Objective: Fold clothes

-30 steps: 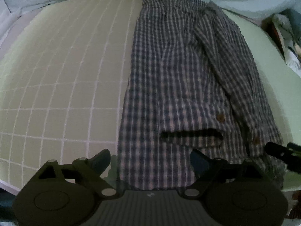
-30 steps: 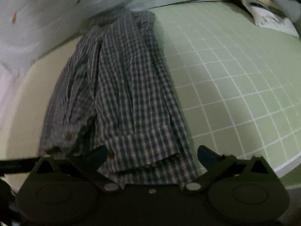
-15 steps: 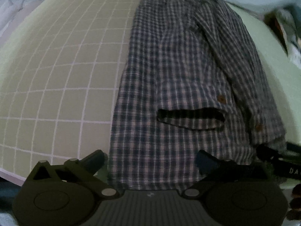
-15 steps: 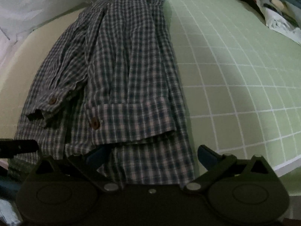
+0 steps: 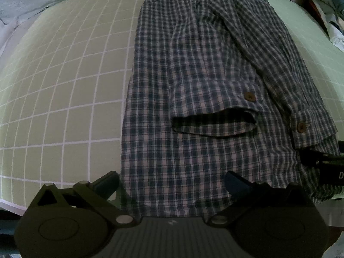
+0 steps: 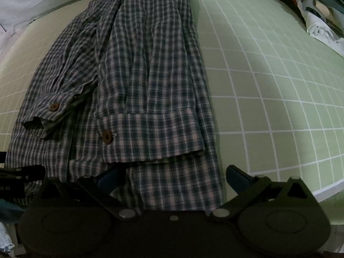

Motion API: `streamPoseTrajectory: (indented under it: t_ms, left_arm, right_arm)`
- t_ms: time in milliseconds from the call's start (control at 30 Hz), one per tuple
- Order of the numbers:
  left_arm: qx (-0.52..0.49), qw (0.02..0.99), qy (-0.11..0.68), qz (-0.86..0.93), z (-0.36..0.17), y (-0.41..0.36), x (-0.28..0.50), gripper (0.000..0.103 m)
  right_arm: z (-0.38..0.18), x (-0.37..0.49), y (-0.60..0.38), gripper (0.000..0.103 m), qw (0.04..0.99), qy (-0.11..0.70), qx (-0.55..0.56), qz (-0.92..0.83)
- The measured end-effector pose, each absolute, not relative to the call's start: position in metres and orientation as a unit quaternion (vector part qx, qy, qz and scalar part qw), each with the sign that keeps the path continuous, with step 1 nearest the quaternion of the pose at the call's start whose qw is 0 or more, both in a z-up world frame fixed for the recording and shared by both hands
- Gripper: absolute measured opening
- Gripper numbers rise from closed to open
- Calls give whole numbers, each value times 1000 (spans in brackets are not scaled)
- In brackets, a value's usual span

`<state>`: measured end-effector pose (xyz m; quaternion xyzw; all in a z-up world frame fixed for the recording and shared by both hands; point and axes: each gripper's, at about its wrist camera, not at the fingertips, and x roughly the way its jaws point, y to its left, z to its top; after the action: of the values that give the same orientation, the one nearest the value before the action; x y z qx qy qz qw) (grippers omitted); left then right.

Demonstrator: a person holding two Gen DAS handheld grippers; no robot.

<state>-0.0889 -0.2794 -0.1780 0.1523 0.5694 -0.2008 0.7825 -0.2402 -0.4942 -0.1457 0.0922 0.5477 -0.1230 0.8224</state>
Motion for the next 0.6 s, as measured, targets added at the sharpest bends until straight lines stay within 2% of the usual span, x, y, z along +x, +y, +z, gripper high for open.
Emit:
streamPoseTrajectory:
  t_ms: [200,267,333,400,467,500,533,567,600]
  left_arm:
    - [155,778,573,-205,-171,-283,-85,102]
    - [158,778,571,-210,-166,-284,-84,98]
    - [161,778,567,-218,-159,-288,-84,84]
    - [165,777,564,-226,-152,-291,-83,76]
    - [168,777,560,-234,-146,-295,-83,69]
    - [169,778,556,-240,-143,-297,-82,58]
    - [169,779,551,-245,-141,-302,-84,43]
    - [166,780,549,-251,-139,-306,-85,35]
    - [157,777,552,-260,-137,-308,-83,20]
  right_arm:
    - [-144,-237,-492,103,819,552,96,-123]
    - [-143,-225,-501,101,819,554,92,-116]
    - [-141,-216,-505,94,820,554,88,-109]
    - [-137,-214,-504,83,824,552,84,-102]
    - [-134,-211,-503,67,827,548,80,-95]
    - [-132,-209,-504,61,830,544,82,-91]
    - [-130,-206,-505,51,833,540,84,-86]
    - [-129,-206,-503,41,835,537,89,-81]
    - [-129,-205,-506,36,835,535,101,-73]
